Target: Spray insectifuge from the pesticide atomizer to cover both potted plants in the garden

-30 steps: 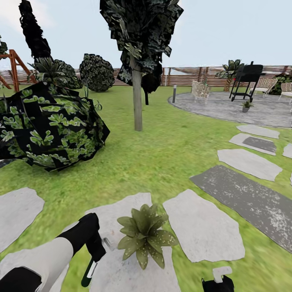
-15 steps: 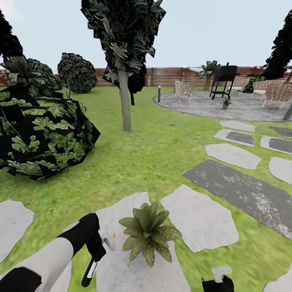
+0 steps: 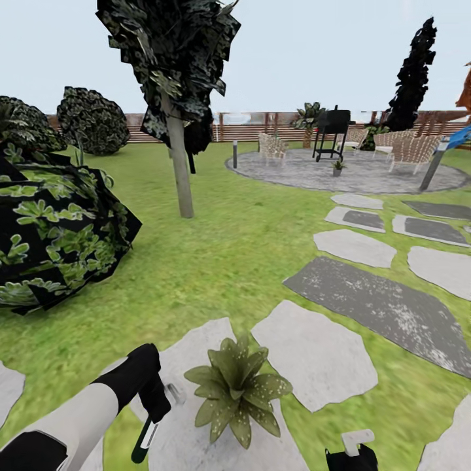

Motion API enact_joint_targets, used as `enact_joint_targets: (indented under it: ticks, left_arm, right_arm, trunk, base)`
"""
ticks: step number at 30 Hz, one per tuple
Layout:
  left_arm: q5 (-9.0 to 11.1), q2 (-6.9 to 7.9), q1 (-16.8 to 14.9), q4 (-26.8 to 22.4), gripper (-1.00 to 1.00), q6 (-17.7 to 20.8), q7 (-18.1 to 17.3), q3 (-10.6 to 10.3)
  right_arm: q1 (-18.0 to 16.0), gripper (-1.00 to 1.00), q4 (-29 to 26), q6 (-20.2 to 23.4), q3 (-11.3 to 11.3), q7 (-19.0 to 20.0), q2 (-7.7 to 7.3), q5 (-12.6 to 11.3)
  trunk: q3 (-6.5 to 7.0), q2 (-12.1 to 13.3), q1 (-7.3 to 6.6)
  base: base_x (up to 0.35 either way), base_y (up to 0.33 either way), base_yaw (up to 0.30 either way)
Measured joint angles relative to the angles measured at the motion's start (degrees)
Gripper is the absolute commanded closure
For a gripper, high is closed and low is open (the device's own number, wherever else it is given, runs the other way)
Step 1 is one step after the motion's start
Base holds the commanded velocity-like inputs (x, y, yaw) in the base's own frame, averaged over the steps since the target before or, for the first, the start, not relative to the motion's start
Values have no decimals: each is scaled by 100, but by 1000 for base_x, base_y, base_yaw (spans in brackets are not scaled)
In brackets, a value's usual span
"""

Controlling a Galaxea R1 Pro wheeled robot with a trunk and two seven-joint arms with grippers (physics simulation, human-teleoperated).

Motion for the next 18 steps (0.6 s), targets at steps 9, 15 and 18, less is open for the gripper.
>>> enact_joint_targets:
  ticks: [9,15,18]
  left_arm:
    - [1,-1,6,-4,100,-12,-1,-15]
    - [-2,-2,6,-2,100,-4,-2,-16]
    - [-4,-2,5,2,100,0,-4,-9]
  right_arm:
    - [1,-100,-2,0,-2,1,-1,0]
    - [2,-100,-1,0,-1,2,-1,0]
    - [1,-100,-1,0,-1,3,0,0]
  trunk:
    - [0,0,1]
    - [0,0,4]
    - [0,0,4]
  base:
    - [3,0,-221]
    - [-240,58,-261]
    - [-286,210,-261]
